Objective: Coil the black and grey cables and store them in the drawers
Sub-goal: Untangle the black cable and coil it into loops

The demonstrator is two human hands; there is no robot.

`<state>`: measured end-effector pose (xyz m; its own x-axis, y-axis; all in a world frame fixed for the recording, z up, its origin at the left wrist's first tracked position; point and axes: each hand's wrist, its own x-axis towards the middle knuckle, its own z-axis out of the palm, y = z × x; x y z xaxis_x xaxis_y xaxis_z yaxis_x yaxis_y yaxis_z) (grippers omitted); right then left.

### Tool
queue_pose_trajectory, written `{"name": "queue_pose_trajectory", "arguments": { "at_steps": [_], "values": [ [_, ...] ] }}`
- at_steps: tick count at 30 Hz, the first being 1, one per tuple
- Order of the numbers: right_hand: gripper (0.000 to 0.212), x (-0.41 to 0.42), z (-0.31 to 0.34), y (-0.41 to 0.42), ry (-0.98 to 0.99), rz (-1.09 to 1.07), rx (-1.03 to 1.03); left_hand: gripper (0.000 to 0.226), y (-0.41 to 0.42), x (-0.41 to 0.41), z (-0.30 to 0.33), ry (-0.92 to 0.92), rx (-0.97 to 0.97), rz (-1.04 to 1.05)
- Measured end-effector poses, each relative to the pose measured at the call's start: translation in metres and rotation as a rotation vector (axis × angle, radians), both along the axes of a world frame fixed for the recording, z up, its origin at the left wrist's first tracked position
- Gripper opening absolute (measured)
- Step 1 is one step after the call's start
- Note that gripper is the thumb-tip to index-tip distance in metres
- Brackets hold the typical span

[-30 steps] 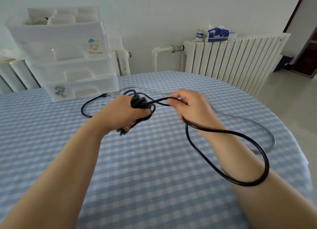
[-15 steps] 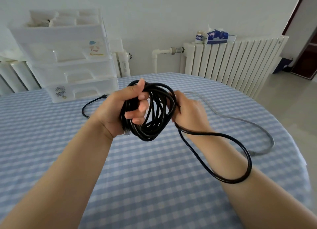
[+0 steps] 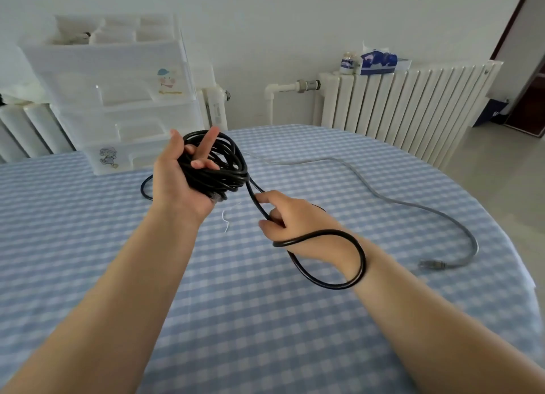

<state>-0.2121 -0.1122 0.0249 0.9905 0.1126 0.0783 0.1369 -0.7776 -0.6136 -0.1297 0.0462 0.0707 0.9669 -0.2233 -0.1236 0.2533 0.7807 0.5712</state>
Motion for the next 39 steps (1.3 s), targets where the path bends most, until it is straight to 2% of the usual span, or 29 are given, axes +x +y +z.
{"name": "queue_pose_trajectory", "arguments": {
  "at_steps": [6, 9, 14, 19, 22, 24, 29, 31, 33, 35, 39],
  "values": [
    [0.063, -0.006, 0.009, 0.005, 0.185, 0.142, 0.127, 0.046, -0.006, -0.005, 0.001, 0.021, 0.023, 0.092],
    [0.06, -0.006, 0.009, 0.008, 0.19, 0.118, 0.16, 0.047, -0.012, -0.012, 0.003, -0.039, 0.141, 0.136],
    [0.045, -0.009, 0.016, 0.007, 0.183, 0.048, 0.233, 0.047, -0.023, -0.024, 0.002, -0.286, 0.456, 0.295],
    [0.06, -0.016, 0.024, 0.006, 0.278, 0.11, 0.226, 0.07, -0.029, -0.031, -0.006, -0.541, 0.738, 0.391],
    [0.059, -0.018, 0.025, 0.008, 0.265, 0.102, 0.175, 0.068, -0.03, -0.035, -0.009, -0.76, 0.848, 0.378],
    [0.051, -0.018, 0.025, 0.009, 0.253, 0.069, 0.165, 0.064, -0.032, -0.036, -0.012, -0.84, 0.924, 0.363],
    [0.016, -0.019, 0.025, 0.008, 0.157, 0.032, 0.091, 0.058, -0.036, -0.036, -0.023, -0.915, 1.19, 0.375],
    [0.004, -0.021, 0.027, 0.008, 0.1, 0.042, 0.061, 0.059, -0.036, -0.033, -0.022, -0.902, 1.215, 0.364],
    [0.015, -0.024, 0.029, 0.008, 0.067, 0.046, 0.13, 0.057, -0.035, -0.028, -0.019, -0.831, 1.123, 0.3],
    [0.025, -0.023, 0.03, 0.008, 0.06, 0.041, 0.232, 0.061, -0.034, -0.024, -0.018, -0.789, 1.113, 0.249],
    [0.019, -0.016, 0.025, 0.007, 0.002, 0.116, 0.545, 0.083, -0.037, -0.02, -0.03, -0.712, 1.121, 0.074]
  ]
}}
